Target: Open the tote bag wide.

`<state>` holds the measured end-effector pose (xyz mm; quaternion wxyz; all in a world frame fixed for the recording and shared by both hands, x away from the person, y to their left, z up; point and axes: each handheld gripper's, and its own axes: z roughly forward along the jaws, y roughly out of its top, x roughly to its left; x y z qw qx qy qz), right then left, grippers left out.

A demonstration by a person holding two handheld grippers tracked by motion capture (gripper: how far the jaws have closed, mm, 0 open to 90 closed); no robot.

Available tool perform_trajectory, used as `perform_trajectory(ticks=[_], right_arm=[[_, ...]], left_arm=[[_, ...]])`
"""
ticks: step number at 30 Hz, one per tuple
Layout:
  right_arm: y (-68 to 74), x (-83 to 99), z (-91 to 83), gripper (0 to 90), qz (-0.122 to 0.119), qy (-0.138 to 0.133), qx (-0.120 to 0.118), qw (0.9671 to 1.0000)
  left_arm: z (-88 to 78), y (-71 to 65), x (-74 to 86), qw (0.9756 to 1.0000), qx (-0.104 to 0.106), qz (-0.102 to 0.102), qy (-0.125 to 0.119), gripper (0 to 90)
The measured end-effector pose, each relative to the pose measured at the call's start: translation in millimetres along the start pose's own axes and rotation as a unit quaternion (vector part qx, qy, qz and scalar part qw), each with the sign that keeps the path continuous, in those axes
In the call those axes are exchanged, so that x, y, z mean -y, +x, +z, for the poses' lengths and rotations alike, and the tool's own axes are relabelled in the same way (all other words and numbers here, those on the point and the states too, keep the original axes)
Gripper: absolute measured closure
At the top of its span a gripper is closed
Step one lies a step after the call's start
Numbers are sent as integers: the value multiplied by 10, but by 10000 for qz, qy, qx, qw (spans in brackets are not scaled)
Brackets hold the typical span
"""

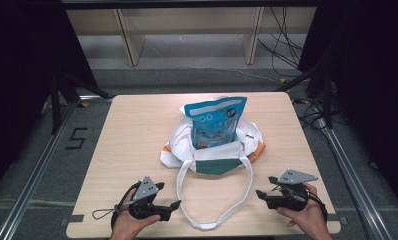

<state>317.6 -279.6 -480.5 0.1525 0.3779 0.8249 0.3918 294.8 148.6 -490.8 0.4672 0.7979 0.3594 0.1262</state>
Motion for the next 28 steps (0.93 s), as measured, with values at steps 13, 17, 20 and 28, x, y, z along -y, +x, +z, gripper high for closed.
perform_trajectory(ticks=[13,17,20,28], right_arm=[[116,156,-39,301,-289,261,101,9992],[118,154,-29,302,-258,299,75,9992],[102,153,-31,302,-252,319,84,9991],[74,161,-25,302,-335,298,137,9989]], left_arm=[[7,-80,101,9994,-155,246,181,163],[13,-81,103,9996,-203,109,163,162],[13,-73,96,9995,-185,206,148,163],[6,-37,89,9989,-199,309,289,163]])
